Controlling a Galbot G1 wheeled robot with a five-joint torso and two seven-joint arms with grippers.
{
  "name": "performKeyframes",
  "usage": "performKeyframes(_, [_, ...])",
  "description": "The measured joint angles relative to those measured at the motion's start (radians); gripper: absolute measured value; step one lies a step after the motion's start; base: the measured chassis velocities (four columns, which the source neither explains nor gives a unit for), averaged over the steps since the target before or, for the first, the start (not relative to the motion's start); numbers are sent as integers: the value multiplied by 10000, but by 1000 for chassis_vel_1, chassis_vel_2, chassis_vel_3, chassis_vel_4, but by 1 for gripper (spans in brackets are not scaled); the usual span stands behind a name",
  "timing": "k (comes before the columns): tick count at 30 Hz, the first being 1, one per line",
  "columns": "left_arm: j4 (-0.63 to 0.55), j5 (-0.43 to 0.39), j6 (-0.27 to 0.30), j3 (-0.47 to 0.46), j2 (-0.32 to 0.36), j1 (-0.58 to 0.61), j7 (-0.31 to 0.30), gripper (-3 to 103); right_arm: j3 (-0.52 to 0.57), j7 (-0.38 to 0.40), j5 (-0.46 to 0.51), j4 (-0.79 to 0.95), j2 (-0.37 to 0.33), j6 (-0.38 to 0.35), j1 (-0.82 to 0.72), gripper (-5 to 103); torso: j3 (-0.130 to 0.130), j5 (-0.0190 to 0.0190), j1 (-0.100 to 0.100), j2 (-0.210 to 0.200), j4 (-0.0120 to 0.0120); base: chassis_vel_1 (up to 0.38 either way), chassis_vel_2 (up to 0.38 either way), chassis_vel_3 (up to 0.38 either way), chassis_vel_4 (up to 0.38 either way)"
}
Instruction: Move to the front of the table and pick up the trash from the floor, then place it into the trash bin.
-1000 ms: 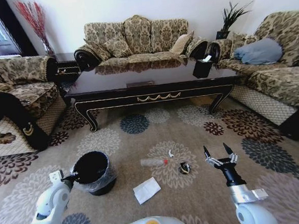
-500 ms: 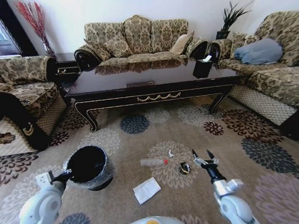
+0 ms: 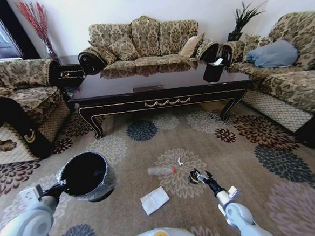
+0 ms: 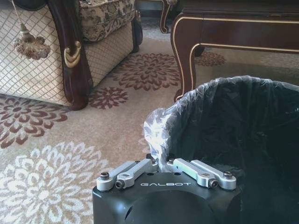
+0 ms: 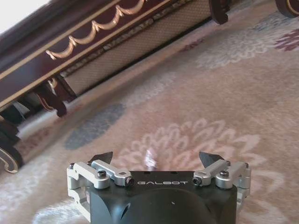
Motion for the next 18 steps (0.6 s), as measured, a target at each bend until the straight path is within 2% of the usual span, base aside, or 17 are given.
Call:
performKeyframes(6, [-247, 11, 0, -9, -170, 212, -5, 3, -532, -366, -125, -1394, -127, 478, 933, 100, 0, 0, 0, 0, -1, 0, 0, 0, 0])
performKeyframes(13, [-369, 27, 1, -243, -139, 457, -26, 3, -1064, -253, 58, -2503, 15, 679, 1770, 100, 0, 0, 0, 0, 1, 0, 0, 0, 0])
performKeyframes(15, [-434, 32, 0, -359, -150, 557, -39, 3, -1129, -835, 0, -2987, 118, 612, 1995, 100, 0, 1, 0, 0, 0, 0, 0, 0, 0])
performKeyframes(18, [-482, 29, 0, -382, -202, 621, -37, 3, -1126, -1133, -140, -3302, 171, 565, 2125, 100, 0, 0, 0, 0, -1, 0, 0, 0, 0])
